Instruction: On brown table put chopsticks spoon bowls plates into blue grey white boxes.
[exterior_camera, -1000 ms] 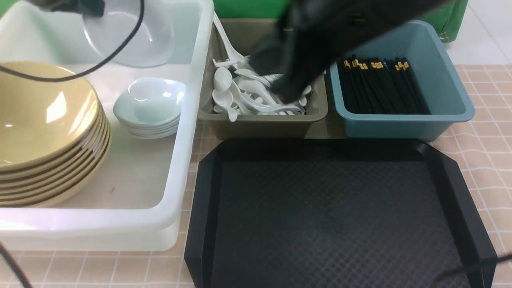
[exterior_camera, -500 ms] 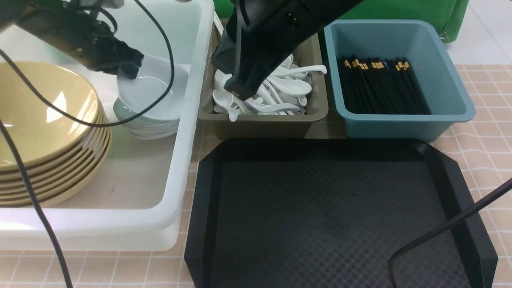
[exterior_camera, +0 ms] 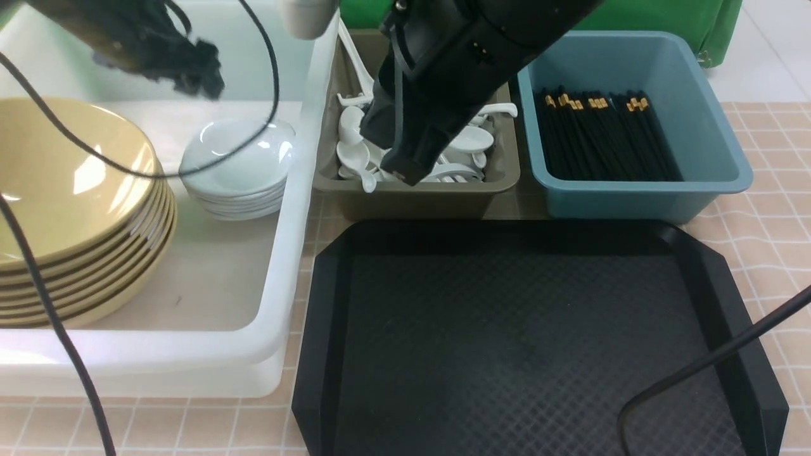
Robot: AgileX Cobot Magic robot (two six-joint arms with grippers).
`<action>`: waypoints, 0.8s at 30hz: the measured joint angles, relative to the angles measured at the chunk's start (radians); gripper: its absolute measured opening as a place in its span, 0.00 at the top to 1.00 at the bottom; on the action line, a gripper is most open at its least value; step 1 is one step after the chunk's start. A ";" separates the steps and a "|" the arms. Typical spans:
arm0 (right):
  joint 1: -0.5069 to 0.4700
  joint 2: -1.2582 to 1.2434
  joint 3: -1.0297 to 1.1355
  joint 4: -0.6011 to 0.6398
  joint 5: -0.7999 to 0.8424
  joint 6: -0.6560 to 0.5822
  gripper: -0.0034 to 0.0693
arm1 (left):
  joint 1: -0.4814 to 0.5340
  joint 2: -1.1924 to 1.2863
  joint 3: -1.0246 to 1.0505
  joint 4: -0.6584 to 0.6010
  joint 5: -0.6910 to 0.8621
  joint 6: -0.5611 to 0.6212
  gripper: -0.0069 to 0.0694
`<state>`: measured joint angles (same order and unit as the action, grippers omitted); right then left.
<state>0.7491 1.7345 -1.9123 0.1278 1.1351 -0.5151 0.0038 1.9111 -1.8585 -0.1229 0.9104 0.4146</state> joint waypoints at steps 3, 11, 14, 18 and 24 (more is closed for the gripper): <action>0.000 -0.025 0.000 -0.033 0.000 0.041 0.85 | -0.004 -0.073 -0.071 0.013 0.073 -0.081 0.18; 0.000 -0.198 0.022 -0.139 0.096 0.149 0.85 | -0.026 -0.420 -0.115 0.061 0.316 -0.196 0.50; 0.000 -0.305 0.106 -0.142 0.075 0.174 0.85 | -0.026 -0.553 -0.013 0.088 0.344 -0.226 0.68; 0.000 -0.454 0.301 -0.142 -0.037 0.221 0.85 | -0.026 -0.743 0.219 0.102 0.321 -0.236 0.87; 0.000 -0.688 0.600 -0.142 -0.245 0.254 0.85 | -0.026 -1.006 0.598 0.105 0.167 -0.264 0.91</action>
<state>0.7491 1.0466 -1.3126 -0.0139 0.8906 -0.2614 -0.0220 0.9051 -1.2608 -0.0176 1.0771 0.1509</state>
